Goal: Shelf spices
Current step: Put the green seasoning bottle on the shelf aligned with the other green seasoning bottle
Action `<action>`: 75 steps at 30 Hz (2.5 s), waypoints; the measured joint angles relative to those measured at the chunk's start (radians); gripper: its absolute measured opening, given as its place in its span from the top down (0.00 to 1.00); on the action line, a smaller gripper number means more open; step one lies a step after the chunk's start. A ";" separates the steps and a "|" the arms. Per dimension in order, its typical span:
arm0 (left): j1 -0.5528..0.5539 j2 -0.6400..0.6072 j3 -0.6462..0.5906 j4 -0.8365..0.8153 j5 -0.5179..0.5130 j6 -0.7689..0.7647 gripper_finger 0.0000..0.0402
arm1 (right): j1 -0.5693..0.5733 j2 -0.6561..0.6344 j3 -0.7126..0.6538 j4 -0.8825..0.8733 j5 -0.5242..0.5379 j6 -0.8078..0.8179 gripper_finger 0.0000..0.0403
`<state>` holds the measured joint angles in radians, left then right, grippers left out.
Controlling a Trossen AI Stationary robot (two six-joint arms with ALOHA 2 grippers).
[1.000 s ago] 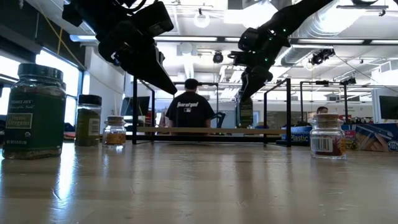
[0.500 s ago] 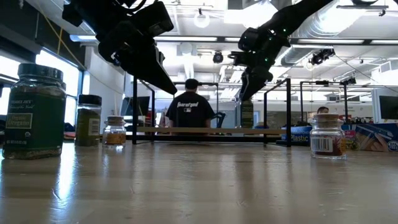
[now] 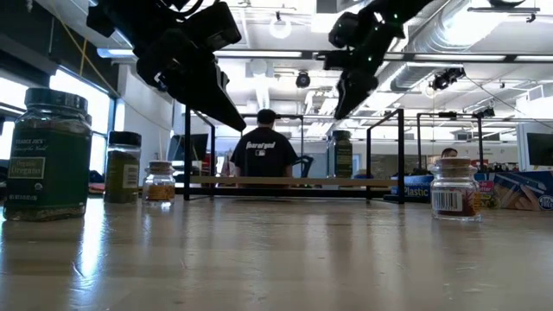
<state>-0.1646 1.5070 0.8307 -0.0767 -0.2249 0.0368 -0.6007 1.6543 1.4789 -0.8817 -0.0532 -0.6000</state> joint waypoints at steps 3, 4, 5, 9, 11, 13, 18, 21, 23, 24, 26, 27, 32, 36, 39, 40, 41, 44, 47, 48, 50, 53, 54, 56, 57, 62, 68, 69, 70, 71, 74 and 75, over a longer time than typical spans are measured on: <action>0.000 0.000 0.000 0.000 0.012 -0.002 1.00 | 0.069 0.000 0.011 -0.092 -0.007 0.102 0.39; 0.000 0.000 0.000 0.001 0.013 0.000 1.00 | 0.089 0.000 0.009 -0.119 -0.007 0.120 0.41; 0.000 0.000 0.000 0.003 0.014 0.000 1.00 | 0.108 -0.001 -0.003 -0.115 -0.005 0.135 0.44; 0.000 0.000 0.000 0.024 0.013 0.000 1.00 | 0.146 0.000 -0.115 0.003 0.024 0.183 0.60; 0.000 0.000 0.000 0.023 0.014 0.000 1.00 | 0.146 0.001 -0.166 0.087 0.062 0.225 0.68; 0.000 0.000 0.000 0.023 0.014 0.000 1.00 | 0.145 0.001 -0.210 0.170 0.112 0.246 0.75; 0.001 0.000 0.000 0.023 0.013 0.000 1.00 | 0.134 0.001 -0.279 0.264 0.177 0.261 0.87; 0.000 0.000 0.000 0.023 0.014 0.000 1.00 | 0.124 0.001 -0.292 0.270 0.190 0.267 0.90; 0.001 0.000 0.000 0.026 0.014 0.000 1.00 | 0.119 0.001 -0.298 0.291 0.204 0.267 0.92; 0.001 0.000 0.000 0.028 0.013 0.000 1.00 | 0.116 0.003 -0.299 0.292 0.209 0.265 0.92; 0.001 0.000 0.000 0.030 0.013 0.000 1.00 | 0.115 0.010 -0.299 0.313 0.227 0.254 0.93; 0.001 0.000 0.000 0.030 0.013 0.000 1.00 | 0.115 0.012 -0.300 0.323 0.245 0.254 0.93; 0.000 0.000 0.000 0.029 0.013 0.001 1.00 | 0.110 0.034 -0.300 0.371 0.263 0.252 0.93; 0.001 0.000 0.000 0.022 0.013 0.000 1.00 | 0.100 0.057 -0.300 0.382 0.265 0.235 0.93; 0.001 0.000 0.000 0.022 0.013 0.000 1.00 | 0.092 0.070 -0.300 0.395 0.268 0.218 0.93; 0.000 0.000 0.000 0.022 0.013 0.000 1.00 | 0.089 0.073 -0.300 0.404 0.268 0.215 0.93; 0.001 0.000 0.000 0.022 0.013 0.000 1.00 | 0.086 0.074 -0.300 0.413 0.269 0.209 0.93; 0.001 0.000 0.000 0.022 0.013 0.000 1.00 | 0.083 0.074 -0.299 0.440 0.270 0.195 0.93; 0.001 0.000 0.000 0.022 0.013 0.000 1.00 | 0.089 0.072 -0.279 0.397 0.261 0.176 0.93; 0.001 0.000 0.000 0.022 0.013 0.000 1.00 | 0.096 0.070 -0.267 0.365 0.256 0.171 0.93; 0.001 0.000 0.000 0.021 0.013 -0.001 1.00 | 0.105 0.068 -0.243 0.277 0.245 0.167 0.93; 0.000 0.000 0.000 0.021 0.013 0.000 1.00 | 0.104 0.068 -0.229 0.156 0.243 0.194 0.93; 0.000 0.000 0.000 0.021 0.013 0.000 1.00 | 0.095 0.068 -0.229 0.135 0.245 0.210 0.93; 0.001 0.000 0.000 0.021 0.013 0.000 1.00 | 0.076 0.068 -0.229 0.107 0.273 0.241 0.93; 0.001 0.000 0.000 0.022 0.013 0.000 1.00 | 0.068 0.068 -0.232 0.115 0.290 0.251 0.93; 0.000 0.000 0.000 0.022 0.013 -0.001 1.00 | 0.025 0.068 -0.237 0.172 0.340 0.279 0.93; 0.000 0.000 0.000 0.020 0.013 -0.006 1.00 | -0.007 0.068 -0.239 0.227 0.351 0.245 0.93; 0.000 0.000 0.000 0.021 0.013 -0.006 1.00 | -0.009 0.068 -0.239 0.232 0.350 0.242 0.93; 0.000 0.000 0.000 0.021 0.013 -0.006 1.00 | -0.012 0.068 -0.239 0.236 0.351 0.237 0.93; 0.000 0.000 0.000 0.021 0.014 -0.006 1.00 | -0.015 0.068 -0.239 0.240 0.350 0.235 0.93; 0.000 0.000 0.000 0.021 0.013 -0.006 1.00 | -0.022 0.068 -0.239 0.265 0.350 0.226 0.93; 0.000 0.000 0.000 0.021 0.013 -0.006 1.00 | -0.022 0.068 -0.239 0.273 0.350 0.222 0.93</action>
<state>-0.1646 1.5074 0.8307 -0.0556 -0.2115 0.0307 -0.6228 1.7222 1.2404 -0.6092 0.2970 -0.3777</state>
